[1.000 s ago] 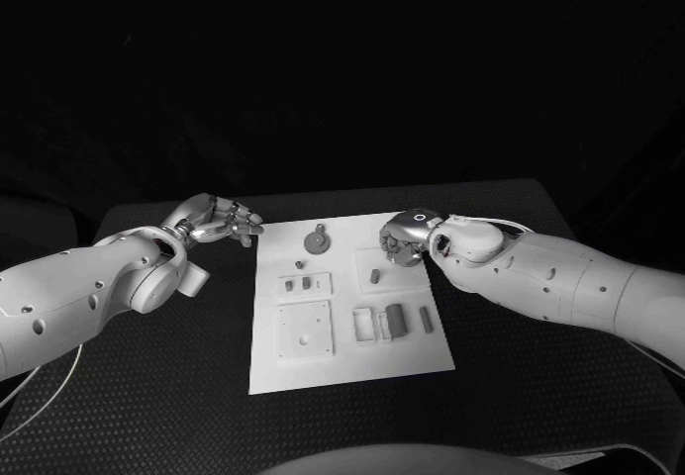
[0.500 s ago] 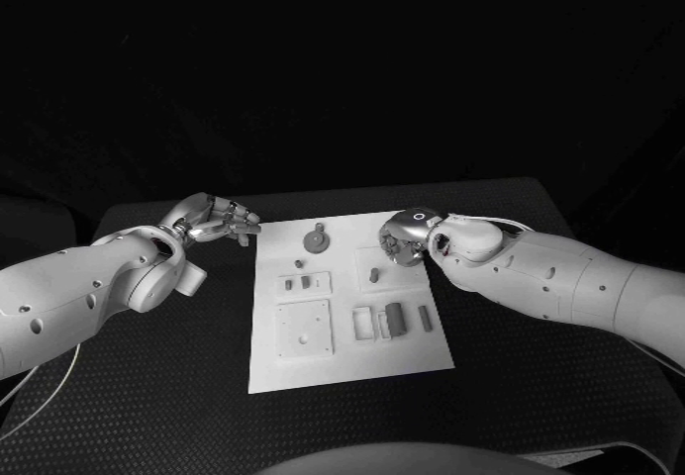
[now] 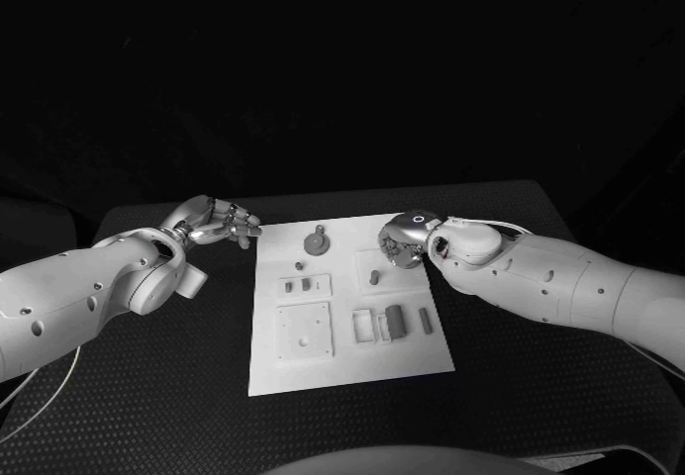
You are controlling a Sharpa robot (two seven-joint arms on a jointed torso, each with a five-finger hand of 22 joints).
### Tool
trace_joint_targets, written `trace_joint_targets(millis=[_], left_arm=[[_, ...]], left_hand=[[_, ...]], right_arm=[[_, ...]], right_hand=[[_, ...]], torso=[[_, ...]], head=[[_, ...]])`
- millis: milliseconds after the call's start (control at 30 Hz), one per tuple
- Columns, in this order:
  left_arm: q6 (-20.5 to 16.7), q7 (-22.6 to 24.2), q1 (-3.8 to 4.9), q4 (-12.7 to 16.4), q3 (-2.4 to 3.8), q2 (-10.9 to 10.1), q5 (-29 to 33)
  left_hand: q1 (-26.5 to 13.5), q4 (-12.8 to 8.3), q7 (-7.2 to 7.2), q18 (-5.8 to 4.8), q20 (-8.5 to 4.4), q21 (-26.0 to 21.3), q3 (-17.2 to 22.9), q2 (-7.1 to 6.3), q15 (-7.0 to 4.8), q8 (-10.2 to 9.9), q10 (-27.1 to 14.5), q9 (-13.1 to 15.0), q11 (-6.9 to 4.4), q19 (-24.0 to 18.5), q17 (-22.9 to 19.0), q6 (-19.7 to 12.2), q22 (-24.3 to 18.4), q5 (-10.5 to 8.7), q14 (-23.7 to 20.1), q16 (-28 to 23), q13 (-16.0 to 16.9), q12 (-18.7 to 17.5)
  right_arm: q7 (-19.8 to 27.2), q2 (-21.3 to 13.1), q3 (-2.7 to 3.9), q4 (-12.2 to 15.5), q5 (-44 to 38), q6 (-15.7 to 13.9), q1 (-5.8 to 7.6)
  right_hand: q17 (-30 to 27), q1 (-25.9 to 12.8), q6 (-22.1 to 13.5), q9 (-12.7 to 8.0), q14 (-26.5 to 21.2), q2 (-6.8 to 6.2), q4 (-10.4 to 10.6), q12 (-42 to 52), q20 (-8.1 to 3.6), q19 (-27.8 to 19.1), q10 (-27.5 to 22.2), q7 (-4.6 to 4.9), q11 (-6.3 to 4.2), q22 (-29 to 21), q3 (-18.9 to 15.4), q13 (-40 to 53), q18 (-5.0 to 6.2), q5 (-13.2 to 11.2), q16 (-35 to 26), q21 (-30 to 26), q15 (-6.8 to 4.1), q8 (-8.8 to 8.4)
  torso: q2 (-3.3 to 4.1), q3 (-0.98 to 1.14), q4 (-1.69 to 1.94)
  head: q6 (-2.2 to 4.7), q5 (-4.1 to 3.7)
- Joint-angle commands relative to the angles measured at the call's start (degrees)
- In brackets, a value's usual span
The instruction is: Assemble the parts on the task board
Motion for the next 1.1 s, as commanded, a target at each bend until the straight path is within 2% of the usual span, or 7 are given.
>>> trace_joint_targets(millis=[33, 733, 867, 1100], left_arm=[[0.46, 0.23, 0.08, 0.06, 0.04, 0.13, 0.37], [0.49, 0.23, 0.08, 0.05, 0.05, 0.11, 0.35], [0.47, 0.24, 0.08, 0.02, 0.05, 0.14, 0.34], [0.63, 0.16, 0.08, -0.17, 0.05, 0.2, 0.24]], left_hand=[[-0.38, -0.02, 0.07, 0.51, 0.21, -0.39, -0.4, 0.01, 0.23, -0.18, -0.46, -0.08, -0.01, -0.07, 0.07, -0.49, -0.06, -0.3, -0.3, -0.32, -0.1, -0.16], [-0.39, -0.04, 0.1, 0.54, 0.2, -0.41, -0.44, 0.05, 0.22, -0.16, -0.48, -0.1, 0.0, -0.02, 0.2, -0.57, -0.05, -0.29, -0.25, -0.38, -0.18, -0.13], [-0.39, -0.04, 0.1, 0.54, 0.2, -0.42, -0.45, 0.05, 0.21, -0.16, -0.48, -0.11, 0.0, -0.02, 0.23, -0.59, -0.05, -0.29, -0.25, -0.4, -0.2, -0.12], [-0.39, -0.04, 0.11, 0.54, 0.2, -0.43, -0.46, 0.06, 0.21, -0.15, -0.5, -0.12, 0.0, -0.01, 0.27, -0.61, -0.05, -0.27, -0.24, -0.43, -0.23, -0.11]], right_arm=[[-0.37, 0.02, -0.31, -0.31, -0.73, 1.36, -0.49], [-0.2, -0.17, -0.31, 0.08, -1.41, -1.99, -0.5], [-0.27, -0.27, -0.31, 0.45, -0.98, -3.21, -0.5], [-0.46, -0.96, -0.28, 1.32, -0.54, -3.6, -0.49]], right_hand=[[-0.08, 0.24, 0.98, 0.32, 0.07, 0.97, -0.05, 0.57, -0.17, 0.54, 0.88, -0.12, -0.3, 0.93, 0.14, 0.35, 5.54, 0.13, 0.04, 0.27, -0.61, 0.5], [-0.17, 0.77, 2.24, 0.79, 0.71, 1.6, -0.03, 1.12, -0.54, 0.95, 2.34, -0.62, -0.91, 1.01, 0.3, 0.52, 5.54, 0.13, 0.02, 0.6, -1.2, 1.03], [-0.19, 0.75, 2.38, 0.84, 0.82, 1.61, -0.03, 1.17, -0.59, 1.02, 2.51, -0.68, -0.97, 1.01, 0.28, 0.53, 5.54, 0.13, 0.01, 0.65, -1.26, 1.08], [-0.23, 0.74, 2.61, 0.93, 1.0, 1.66, -0.04, 1.25, -0.67, 1.14, 2.8, -0.78, -1.09, 1.0, 0.28, 0.55, 5.54, 0.13, -0.03, 0.72, -1.38, 1.17]], torso=[[0.01, -0.01, 0.0], [0.0, 0.01, 0.02], [0.01, 0.01, 0.04], [-0.01, -0.02, 0.04]], head=[[0.06, -0.03], [-0.15, -0.22], [-0.07, -0.17], [-0.07, -0.13]])
